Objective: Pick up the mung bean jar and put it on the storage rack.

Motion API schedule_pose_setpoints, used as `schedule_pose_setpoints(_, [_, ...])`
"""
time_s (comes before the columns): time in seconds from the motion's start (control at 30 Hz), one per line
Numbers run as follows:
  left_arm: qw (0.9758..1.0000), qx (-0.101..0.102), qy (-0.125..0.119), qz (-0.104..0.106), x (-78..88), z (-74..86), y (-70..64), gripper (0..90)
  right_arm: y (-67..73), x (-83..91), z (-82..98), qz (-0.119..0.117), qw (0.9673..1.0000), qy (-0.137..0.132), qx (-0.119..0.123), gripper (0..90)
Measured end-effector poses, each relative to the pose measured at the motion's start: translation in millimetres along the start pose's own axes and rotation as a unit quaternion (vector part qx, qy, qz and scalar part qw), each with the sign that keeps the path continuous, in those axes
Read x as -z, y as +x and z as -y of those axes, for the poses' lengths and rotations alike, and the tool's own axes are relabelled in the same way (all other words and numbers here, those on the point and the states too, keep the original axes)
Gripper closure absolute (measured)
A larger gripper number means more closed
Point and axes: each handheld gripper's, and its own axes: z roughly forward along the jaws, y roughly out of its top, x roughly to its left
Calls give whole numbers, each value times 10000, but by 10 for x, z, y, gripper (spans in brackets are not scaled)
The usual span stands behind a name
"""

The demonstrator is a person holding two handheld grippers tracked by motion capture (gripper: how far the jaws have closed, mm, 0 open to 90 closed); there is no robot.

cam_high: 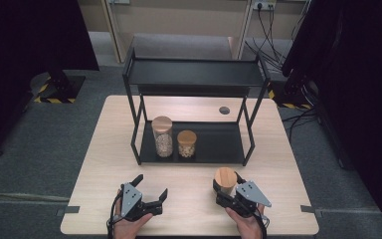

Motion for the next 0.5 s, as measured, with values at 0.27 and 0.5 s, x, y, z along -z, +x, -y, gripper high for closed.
schedule_pose_setpoints(0.27, [10000,-3,7,8,-1,0,-1,20,-13,-146,-94,-3,10000,-4,-9,255])
schedule_pose_setpoints(0.5, [10000,-2,7,4,-1,1,1,20,-37,-284,-194,9,10000,-30,-61,255])
